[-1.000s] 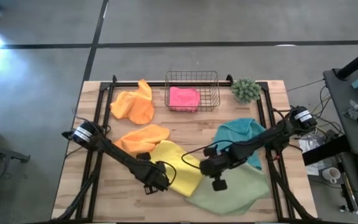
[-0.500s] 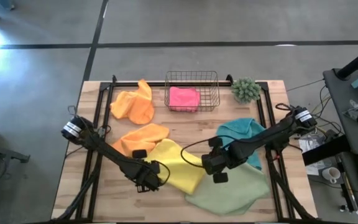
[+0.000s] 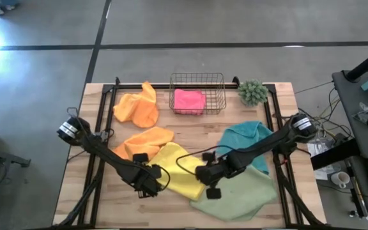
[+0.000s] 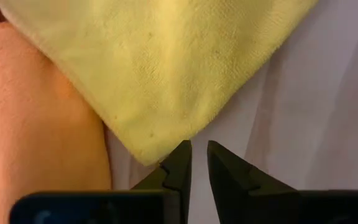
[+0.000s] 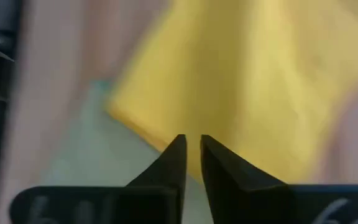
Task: Fold microfiber towels
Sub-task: Fold the yellow microfiber cloth
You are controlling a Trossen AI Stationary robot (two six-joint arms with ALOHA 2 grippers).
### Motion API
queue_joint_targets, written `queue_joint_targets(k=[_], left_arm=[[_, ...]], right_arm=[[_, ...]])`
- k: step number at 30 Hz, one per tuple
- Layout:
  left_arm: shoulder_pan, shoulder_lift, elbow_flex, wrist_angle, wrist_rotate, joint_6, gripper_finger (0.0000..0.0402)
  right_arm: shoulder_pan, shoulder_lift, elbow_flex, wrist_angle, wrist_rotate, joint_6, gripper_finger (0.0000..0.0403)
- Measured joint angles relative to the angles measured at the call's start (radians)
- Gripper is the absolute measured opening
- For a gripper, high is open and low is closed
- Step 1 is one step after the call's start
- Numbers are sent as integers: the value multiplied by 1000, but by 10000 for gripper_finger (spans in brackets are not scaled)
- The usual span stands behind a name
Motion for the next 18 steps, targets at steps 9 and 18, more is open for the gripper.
queue_joint_targets(k=[9,18], left_arm=[[-51,-138,1,-45,1,-81,37],[-122,-182,2,-46,0,-115,37]], right_arm=[[7,212,141,72,-30,-27,100],[18,417,313,64,-108,-53,78]])
